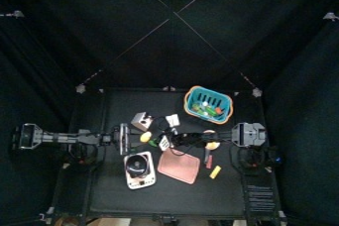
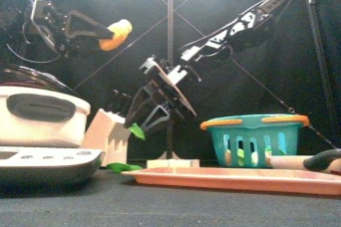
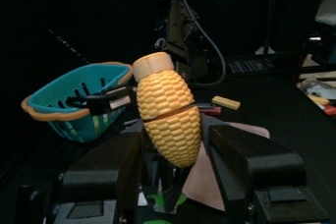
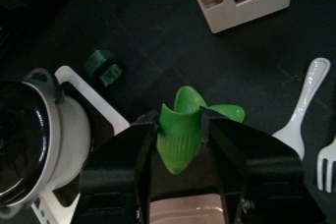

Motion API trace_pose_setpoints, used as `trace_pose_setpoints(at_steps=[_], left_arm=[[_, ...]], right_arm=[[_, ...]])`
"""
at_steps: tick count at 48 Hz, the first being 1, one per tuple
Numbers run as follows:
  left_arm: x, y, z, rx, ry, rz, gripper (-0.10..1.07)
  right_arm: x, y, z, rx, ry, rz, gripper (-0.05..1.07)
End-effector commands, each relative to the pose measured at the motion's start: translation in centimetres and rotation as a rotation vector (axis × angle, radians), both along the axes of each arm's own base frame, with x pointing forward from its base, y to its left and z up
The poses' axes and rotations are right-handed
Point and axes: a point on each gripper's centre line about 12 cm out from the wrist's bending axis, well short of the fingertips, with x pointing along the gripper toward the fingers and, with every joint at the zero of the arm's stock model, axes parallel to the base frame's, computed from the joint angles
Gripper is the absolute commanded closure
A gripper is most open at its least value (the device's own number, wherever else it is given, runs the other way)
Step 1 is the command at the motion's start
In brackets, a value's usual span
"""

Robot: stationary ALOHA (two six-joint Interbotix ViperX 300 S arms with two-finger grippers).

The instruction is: Drop corn husk

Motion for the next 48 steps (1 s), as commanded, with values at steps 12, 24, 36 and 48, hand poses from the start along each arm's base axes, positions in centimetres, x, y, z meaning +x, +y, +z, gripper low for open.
trace_pose_setpoints(at_steps=[12,24,36,48], left_arm=[[0.2,-0.1,0.5,0.018,-0.013,-0.013,0.37],[0.2,-0.1,0.5,0.018,-0.013,-0.013,0.37],[0.2,-0.1,0.5,0.018,-0.013,-0.013,0.37],[0.2,-0.1,0.5,0.018,-0.013,-0.013,0.37]], right_arm=[[1.3,-1.4,-0.1,-0.033,0.027,-0.059,0.91],[1.2,-1.4,-0.2,-0.042,0.048,-0.082,0.69],[1.4,-1.4,0.1,-0.045,0.041,-0.082,0.46],[2.1,-1.4,0.6,-0.048,0.023,-0.078,0.34]])
